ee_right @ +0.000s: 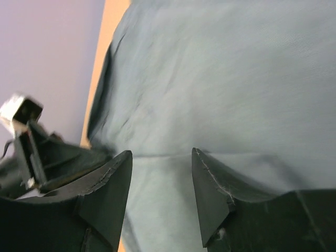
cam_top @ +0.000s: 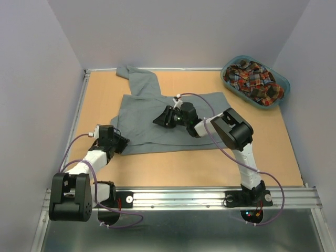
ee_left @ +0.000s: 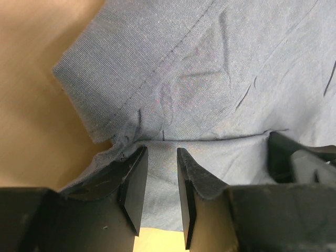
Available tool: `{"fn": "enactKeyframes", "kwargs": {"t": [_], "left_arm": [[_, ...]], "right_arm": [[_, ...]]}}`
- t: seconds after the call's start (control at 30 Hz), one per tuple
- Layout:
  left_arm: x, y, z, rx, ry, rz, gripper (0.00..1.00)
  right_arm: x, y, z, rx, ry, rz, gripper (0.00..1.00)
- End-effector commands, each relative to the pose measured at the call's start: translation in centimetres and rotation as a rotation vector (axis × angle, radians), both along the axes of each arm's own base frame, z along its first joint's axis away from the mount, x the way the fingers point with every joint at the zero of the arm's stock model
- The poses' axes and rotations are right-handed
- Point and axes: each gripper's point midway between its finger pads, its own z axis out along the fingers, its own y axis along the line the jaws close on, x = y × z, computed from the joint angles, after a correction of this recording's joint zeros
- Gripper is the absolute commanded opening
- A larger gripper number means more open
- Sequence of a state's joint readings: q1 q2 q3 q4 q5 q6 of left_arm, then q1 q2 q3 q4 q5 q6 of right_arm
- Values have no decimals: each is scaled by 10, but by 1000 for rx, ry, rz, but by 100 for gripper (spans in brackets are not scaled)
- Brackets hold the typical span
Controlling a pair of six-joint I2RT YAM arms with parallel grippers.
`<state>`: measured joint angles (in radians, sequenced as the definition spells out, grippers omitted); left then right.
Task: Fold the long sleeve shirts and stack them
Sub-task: Fold the shirt
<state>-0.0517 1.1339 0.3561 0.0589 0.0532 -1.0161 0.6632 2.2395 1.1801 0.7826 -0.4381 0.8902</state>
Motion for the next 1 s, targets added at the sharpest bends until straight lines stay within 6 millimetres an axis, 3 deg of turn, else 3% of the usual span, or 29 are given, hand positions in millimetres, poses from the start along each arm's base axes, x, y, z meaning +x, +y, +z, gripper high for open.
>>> {"fn": "enactKeyframes", "kwargs": {"t": [0.0, 0.1, 0.2, 0.33, 0.37, 0.43, 0.47, 0.5, 0.57, 0.6, 0.67, 0.77, 0.93, 0.97], "left_arm": [[-21, 11, -18, 36, 74, 19, 40], [-21, 13, -17, 34, 70, 24, 40], [-19, 12, -14, 30, 61, 19, 40], [-10, 4, 1, 17, 17, -44, 50], [-8, 2, 7, 17, 19, -62, 53], [-1, 2, 21, 46, -12, -100, 62], [7, 4, 35, 66, -45, -111, 66], [7, 6, 40, 93, -47, -131, 69], [18, 11, 63, 139, -106, -137, 78], [19, 13, 69, 170, -119, -154, 80], [26, 16, 81, 205, -144, -162, 86], [33, 16, 85, 233, -135, -197, 90], [45, 3, 74, 281, -81, -282, 93], [52, 1, 79, 299, -90, -290, 92]], "right_arm": [[39, -43, -22, -29, -2, -133, 55], [59, -68, -27, -40, -1, -193, 56], [76, -89, -18, -44, -32, -230, 56], [86, -112, 17, -74, -152, -234, 58], [84, -117, 38, -95, -182, -236, 59], [84, -132, 47, -212, -265, -244, 62], [75, -142, 33, -307, -212, -231, 63], [73, -149, 49, -349, -243, -234, 66], [71, -176, 43, -517, -266, -273, 70], [62, -189, 52, -568, -258, -292, 71], [48, -219, 40, -701, -235, -339, 71], [25, -250, 35, -834, -195, -363, 74], [-1, -274, 21, -939, -127, -361, 82], [-4, -276, 19, -946, -121, -357, 82]]}}
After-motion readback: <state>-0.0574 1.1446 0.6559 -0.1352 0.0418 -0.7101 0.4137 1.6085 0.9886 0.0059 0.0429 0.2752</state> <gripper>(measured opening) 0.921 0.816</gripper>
